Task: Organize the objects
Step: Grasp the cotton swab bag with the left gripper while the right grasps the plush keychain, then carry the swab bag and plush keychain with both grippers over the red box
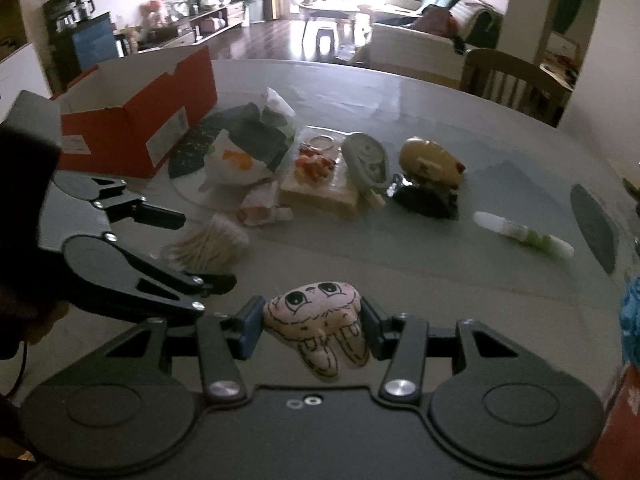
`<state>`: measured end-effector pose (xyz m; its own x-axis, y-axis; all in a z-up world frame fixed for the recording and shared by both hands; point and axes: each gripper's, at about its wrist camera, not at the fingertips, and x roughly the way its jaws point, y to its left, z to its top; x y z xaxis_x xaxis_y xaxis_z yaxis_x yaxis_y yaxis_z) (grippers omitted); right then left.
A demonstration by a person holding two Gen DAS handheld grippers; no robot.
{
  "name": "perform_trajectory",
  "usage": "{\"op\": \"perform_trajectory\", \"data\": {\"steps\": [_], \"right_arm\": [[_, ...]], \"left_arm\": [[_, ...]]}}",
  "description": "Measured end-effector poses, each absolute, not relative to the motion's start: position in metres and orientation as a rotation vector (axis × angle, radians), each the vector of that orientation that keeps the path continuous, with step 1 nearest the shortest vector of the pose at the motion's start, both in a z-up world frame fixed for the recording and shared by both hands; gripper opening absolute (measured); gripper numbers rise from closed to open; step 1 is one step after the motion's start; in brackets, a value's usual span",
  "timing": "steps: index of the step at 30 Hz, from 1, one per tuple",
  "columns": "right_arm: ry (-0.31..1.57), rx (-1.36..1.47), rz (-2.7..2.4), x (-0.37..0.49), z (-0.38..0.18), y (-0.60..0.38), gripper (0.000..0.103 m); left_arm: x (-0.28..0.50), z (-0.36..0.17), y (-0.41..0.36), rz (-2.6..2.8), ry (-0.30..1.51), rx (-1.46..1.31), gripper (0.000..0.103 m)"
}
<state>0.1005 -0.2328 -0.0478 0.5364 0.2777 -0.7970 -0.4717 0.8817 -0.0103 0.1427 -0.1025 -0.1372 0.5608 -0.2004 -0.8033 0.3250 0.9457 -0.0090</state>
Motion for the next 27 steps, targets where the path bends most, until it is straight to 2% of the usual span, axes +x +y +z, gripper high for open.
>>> {"op": "perform_trajectory", "data": {"steps": [1,2,3,4,8,16,27], "right_arm": [[0.903,-0.232,0.443,0.099,-0.047,-0.232,0.05],[0.904,-0.227,0.435,0.098,-0.046,-0.231,0.05],[0.905,-0.223,0.429,0.097,-0.045,-0.23,0.05],[0.904,-0.219,0.424,0.096,-0.045,-0.228,0.05],[0.904,-0.203,0.409,0.094,-0.04,-0.222,0.05],[0.898,-0.158,0.433,0.098,-0.023,-0.198,0.05],[0.801,-0.218,0.588,0.11,0.019,-0.108,0.05]], "left_arm": [[0.142,-0.138,-0.102,-0.316,0.93,0.145,0.081],[0.142,-0.139,-0.101,-0.319,0.932,0.149,0.076],[0.143,-0.14,-0.101,-0.323,0.933,0.152,0.07],[0.143,-0.14,-0.1,-0.331,0.94,0.153,0.055],[0.145,-0.138,-0.095,-0.331,0.937,0.158,0.038],[0.13,-0.112,-0.06,-0.324,0.9,0.089,0.035],[0.105,-0.047,0.041,-0.217,0.845,-0.006,0.035]]}}
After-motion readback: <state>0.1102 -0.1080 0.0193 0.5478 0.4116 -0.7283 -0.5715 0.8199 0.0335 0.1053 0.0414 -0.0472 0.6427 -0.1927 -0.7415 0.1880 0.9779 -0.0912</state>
